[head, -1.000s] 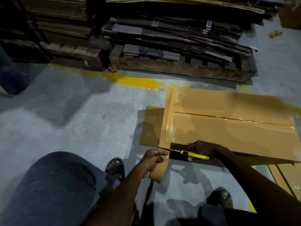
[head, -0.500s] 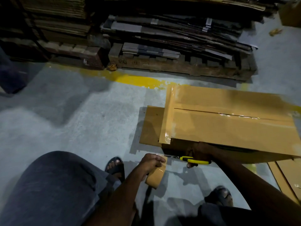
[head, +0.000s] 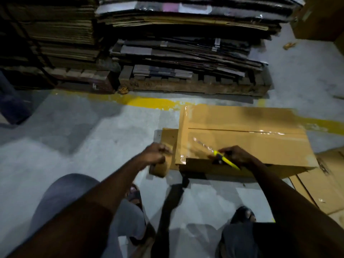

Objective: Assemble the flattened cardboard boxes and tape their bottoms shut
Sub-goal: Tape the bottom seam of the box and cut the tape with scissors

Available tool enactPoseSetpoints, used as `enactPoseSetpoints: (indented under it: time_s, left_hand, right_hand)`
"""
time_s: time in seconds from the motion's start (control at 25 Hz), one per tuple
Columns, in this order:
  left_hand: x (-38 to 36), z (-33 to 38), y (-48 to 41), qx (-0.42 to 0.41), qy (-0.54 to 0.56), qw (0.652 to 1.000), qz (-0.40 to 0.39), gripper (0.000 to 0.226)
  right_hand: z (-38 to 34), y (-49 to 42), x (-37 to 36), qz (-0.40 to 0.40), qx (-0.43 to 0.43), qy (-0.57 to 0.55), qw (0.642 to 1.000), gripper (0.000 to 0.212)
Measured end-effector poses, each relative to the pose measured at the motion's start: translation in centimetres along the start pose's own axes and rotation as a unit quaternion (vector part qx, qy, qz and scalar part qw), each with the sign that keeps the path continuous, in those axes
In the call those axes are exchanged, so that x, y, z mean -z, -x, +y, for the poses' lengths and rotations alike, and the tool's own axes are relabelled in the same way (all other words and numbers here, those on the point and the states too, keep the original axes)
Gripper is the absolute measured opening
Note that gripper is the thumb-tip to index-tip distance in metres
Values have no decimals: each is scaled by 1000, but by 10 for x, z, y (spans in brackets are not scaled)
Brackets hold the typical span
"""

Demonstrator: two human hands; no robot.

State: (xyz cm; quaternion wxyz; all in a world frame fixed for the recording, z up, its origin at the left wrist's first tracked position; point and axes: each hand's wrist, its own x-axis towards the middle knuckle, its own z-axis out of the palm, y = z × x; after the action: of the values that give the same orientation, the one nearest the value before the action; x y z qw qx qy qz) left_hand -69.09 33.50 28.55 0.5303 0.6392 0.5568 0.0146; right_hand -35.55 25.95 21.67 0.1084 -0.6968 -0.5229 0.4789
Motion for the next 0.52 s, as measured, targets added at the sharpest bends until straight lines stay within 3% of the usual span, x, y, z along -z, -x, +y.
enactPoseSetpoints:
  time_s: [0.08, 0.16, 0.28, 0.4, 0.44, 0.52]
  left_hand:
    - [22, 18, -1, -31, -21, 999, 18, 44]
    - [40, 26, -7, -42, -42, 997, 58, 43]
    - [53, 25, -17, -51, -66, 991, 106, 45]
    - [51, 26, -34, -56, -108, 987, 106, 46]
    - [50, 27, -40, -65, -133, 984, 97, 46]
    - [48, 34, -48, -83, -178, 978, 76, 46]
  right_hand:
    - [-11, -9, -6, 191, -52, 30, 980, 25]
    - [-17, -21, -12, 306, -74, 29, 949, 34]
    - [-21, -38, -19, 302, -72, 11, 950, 30]
    - [-23, -47, -27, 302, -70, 223, 924, 27]
    - [-24, -50, -31, 319, -49, 268, 908, 29]
    - [-39, -54, -42, 307, 44, 228, 923, 36]
